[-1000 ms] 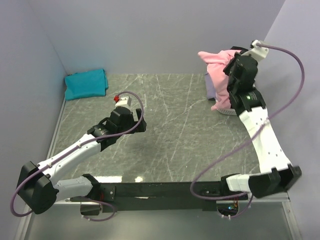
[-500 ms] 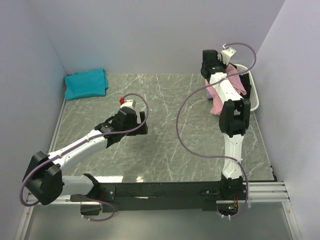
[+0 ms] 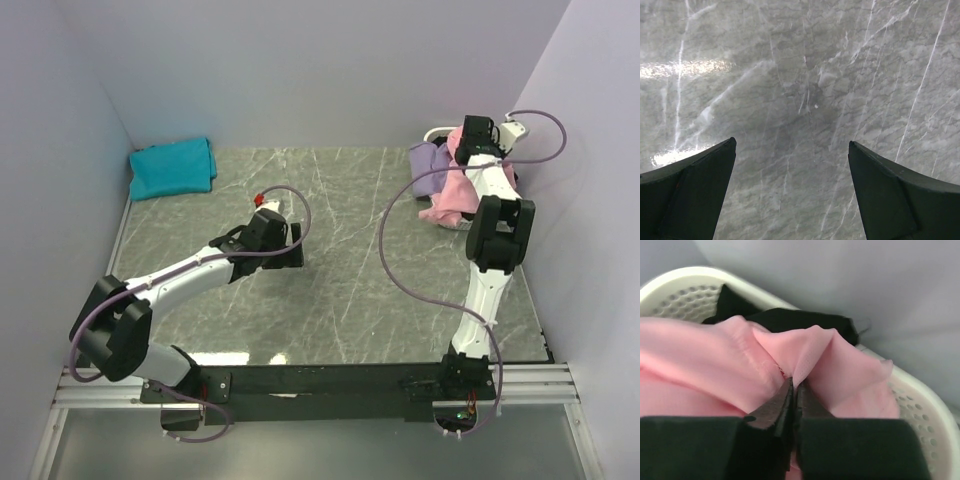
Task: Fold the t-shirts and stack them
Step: Grab the tshirt from the pile, then move the tshirt to the center of the board
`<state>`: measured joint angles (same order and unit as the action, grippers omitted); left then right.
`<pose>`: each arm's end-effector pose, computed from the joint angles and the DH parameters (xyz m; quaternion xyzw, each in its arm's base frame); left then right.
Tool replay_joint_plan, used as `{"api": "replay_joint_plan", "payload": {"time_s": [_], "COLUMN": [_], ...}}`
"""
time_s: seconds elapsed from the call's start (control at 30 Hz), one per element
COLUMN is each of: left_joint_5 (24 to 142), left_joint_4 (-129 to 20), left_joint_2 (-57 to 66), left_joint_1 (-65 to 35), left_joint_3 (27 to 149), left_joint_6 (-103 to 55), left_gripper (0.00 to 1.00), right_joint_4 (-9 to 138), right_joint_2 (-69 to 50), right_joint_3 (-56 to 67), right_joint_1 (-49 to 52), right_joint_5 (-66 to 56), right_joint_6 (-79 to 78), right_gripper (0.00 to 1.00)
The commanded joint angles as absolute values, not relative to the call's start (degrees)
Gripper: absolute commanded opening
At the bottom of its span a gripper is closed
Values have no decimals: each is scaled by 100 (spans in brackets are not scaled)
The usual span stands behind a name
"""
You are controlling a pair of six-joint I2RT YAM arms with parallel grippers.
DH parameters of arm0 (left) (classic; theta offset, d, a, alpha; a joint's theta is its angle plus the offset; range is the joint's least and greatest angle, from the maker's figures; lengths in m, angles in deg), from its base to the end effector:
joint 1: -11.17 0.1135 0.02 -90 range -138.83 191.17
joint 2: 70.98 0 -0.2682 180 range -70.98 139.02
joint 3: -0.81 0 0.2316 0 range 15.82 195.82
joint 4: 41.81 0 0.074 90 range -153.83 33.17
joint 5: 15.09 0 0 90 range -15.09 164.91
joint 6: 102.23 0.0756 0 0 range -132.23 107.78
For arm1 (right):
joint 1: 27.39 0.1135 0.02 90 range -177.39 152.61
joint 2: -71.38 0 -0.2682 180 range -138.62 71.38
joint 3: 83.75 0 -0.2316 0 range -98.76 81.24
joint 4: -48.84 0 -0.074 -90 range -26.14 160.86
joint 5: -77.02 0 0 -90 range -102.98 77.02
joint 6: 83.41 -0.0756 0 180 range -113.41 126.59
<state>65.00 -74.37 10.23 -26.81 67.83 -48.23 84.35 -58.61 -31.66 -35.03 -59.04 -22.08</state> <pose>0.2486 -0.1776 0.2136 -0.0158 0.9266 -0.1568 0.3416 0.5121 -0.1236 0.2334 0.4214 0.7308 -0.2709 0.4636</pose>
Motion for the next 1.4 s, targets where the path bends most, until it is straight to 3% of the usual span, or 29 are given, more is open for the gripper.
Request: {"api": "replay_joint_plan", "payload": {"time_s": [0.0,0.2,0.53,0.67,0.73,0.83,1.07,1.37], "left_joint_5": [6700,6718,6771,6709,6683,6630,6349,5339], "left_joint_4": [-7204,-7150,-7133,-7142,-7159,-7142,-7229,-7843], "left_joint_2": [1075,935,689,557,513,434,21,-1103], "left_joint_1": [-2698,-2698,-2698,-2698,-2689,-2698,-2698,-2698], "left_joint_3": [7067,7014,6900,6821,6821,6794,6663,6522], "left_joint_6": [-4791,-4765,-4782,-4800,-4835,-4870,-5098,-5643], "left_gripper": [100,99,99,100,100,99,99,99], "right_joint_4": [7731,6000,5928,5342,5453,5619,7104,7932], "right_joint_2": [-5071,-3472,-2232,-1617,-1266,-844,-500,405], "right_joint_3": [-2549,-571,-68,433,381,329,-1006,-359], "right_joint_1": [-3311,-3048,-2309,-2151,-2046,-1685,-1123,-60], "right_joint_5": [-5359,-4304,-4822,-4174,-3402,-3375,-567,820], "right_joint_6": [-2083,-1855,-1679,-1364,-1179,-976,-581,-1046], "right_gripper": [0,0,0,0,0,0,0,0]}}
